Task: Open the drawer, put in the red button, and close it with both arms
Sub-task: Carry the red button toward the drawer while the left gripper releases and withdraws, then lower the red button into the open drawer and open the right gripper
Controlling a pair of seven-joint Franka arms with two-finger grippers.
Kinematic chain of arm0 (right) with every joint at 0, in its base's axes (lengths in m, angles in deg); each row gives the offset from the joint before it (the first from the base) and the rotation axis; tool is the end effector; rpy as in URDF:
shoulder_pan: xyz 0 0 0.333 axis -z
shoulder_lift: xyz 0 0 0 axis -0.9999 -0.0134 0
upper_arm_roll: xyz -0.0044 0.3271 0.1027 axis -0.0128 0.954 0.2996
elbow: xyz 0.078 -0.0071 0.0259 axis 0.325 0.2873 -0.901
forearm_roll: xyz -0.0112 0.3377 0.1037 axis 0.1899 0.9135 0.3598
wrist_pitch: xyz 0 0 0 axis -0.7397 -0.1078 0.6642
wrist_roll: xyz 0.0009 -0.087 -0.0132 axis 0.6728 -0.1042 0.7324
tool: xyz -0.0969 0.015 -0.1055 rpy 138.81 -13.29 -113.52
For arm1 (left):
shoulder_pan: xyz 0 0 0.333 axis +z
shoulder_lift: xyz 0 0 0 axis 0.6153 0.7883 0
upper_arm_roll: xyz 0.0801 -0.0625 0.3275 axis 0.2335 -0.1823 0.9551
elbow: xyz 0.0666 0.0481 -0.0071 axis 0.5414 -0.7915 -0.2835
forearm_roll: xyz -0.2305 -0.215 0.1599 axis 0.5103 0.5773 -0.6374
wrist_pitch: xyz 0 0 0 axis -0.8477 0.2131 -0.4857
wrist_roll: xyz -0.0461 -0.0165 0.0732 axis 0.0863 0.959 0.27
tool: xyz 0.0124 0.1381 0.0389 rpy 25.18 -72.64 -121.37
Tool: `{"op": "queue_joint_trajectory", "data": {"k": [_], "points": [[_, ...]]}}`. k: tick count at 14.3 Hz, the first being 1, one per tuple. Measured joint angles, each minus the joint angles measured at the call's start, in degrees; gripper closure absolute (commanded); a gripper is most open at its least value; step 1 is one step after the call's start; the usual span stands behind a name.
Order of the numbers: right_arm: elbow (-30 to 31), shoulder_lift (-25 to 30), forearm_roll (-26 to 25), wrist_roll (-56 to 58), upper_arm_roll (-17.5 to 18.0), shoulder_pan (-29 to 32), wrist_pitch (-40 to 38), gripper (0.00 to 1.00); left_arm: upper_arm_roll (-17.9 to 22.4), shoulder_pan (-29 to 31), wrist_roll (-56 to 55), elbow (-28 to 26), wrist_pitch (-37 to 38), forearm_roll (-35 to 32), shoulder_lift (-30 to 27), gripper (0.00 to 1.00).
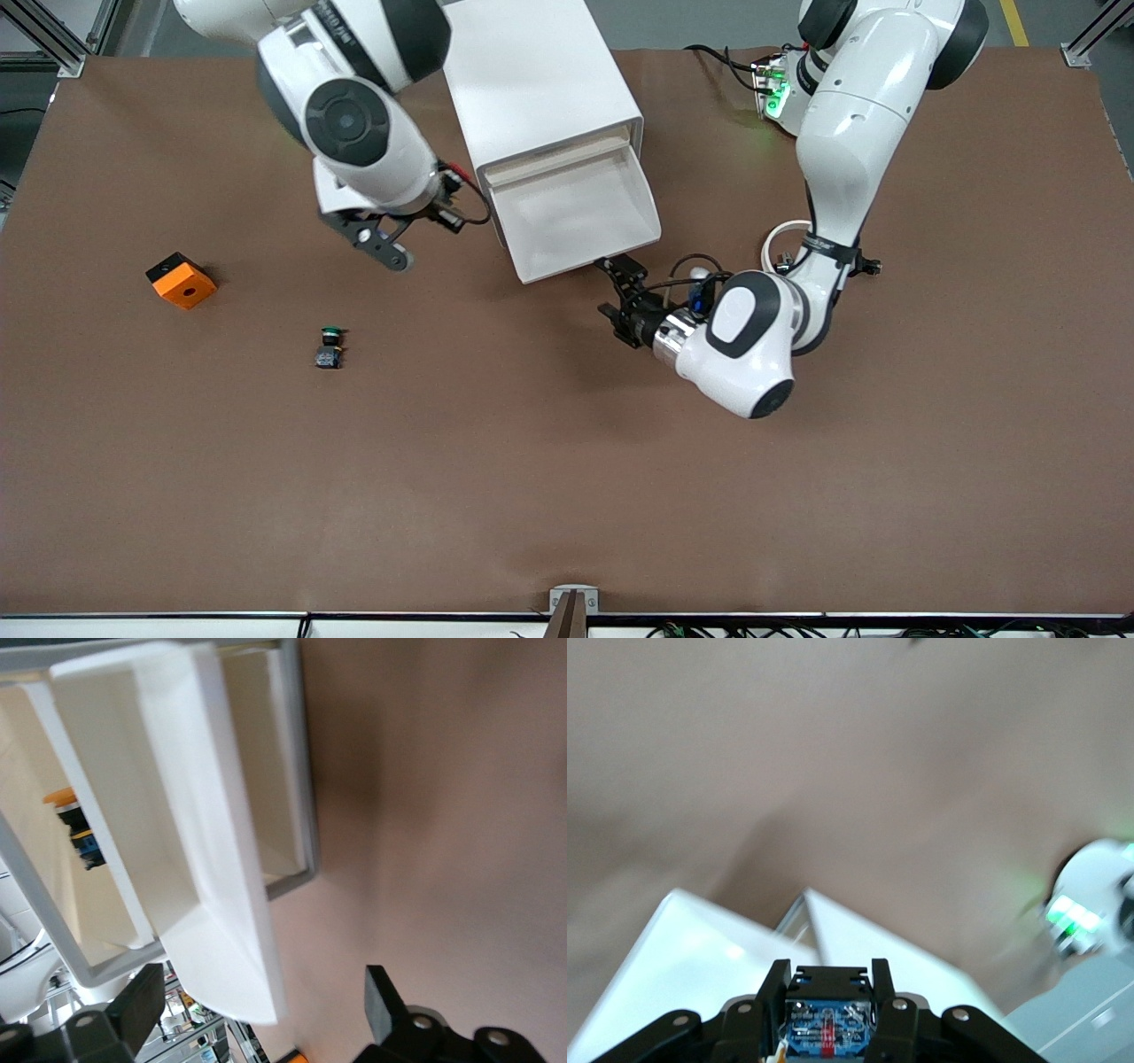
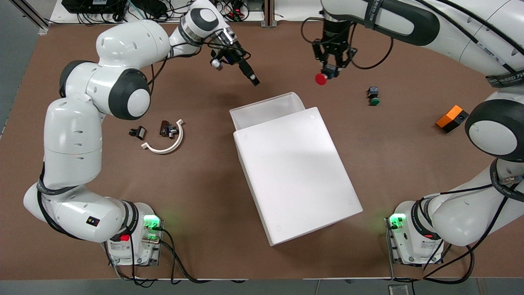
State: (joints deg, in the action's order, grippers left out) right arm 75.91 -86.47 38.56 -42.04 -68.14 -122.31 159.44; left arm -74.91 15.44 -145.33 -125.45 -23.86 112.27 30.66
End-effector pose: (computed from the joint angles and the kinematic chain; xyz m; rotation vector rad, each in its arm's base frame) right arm 0.4444 0.3453 0.4941 2.8099 -1.0065 -0.4402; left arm 0.5733 -0.3786 0.2844 -1.4172 -2.1272 1.4238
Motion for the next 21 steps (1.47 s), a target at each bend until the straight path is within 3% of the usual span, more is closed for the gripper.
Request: {"op": "queue_joint_trajectory", "data": {"k": [8, 12, 15, 16, 17, 18, 21], "points": [[-0.2, -8.7, 0.8, -24.3, -0.1, -9.7, 17.8, 0.71, 15.5, 0.5, 18.1, 1.8, 0.0, -0.5, -4.3, 0.00], [-0.3, -13.0, 0.4, -25.2, -0.2, -11.7, 19.0, 0.68, 18.5, 0.6, 29.2, 1.8, -0.1, -8.3, -6.4, 0.00], [-0.4, -14.9, 0.3, -25.3, -0.3, -12.7, 19.3, 0.62, 18.7, 0.4, 52.0, 1.8, -1.0, -16.3, -7.3, 0.00], [-0.4, -15.2, 0.3, -25.3, -0.3, -12.9, 19.3, 0.54, 18.7, 0.3, 57.8, 1.8, -1.0, -19.3, -7.7, 0.00], [-0.5, -15.4, 0.3, -25.3, -0.3, -13.1, 19.3, 0.38, 18.7, 0.2, 62.4, 1.8, -1.0, -21.7, -8.0, 0.00], [-0.5, -15.6, 0.3, -25.3, -0.3, -13.4, 19.3, 0.03, 18.7, -0.1, 66.5, 1.8, -1.0, -23.9, -8.5, 0.00], [-0.8, -15.8, 0.3, -25.3, -0.3, -13.6, 19.3, 0.00, 18.7, -2.4, 77.0, 1.5, -0.9, -29.6, -10.7, 0.00]]}}
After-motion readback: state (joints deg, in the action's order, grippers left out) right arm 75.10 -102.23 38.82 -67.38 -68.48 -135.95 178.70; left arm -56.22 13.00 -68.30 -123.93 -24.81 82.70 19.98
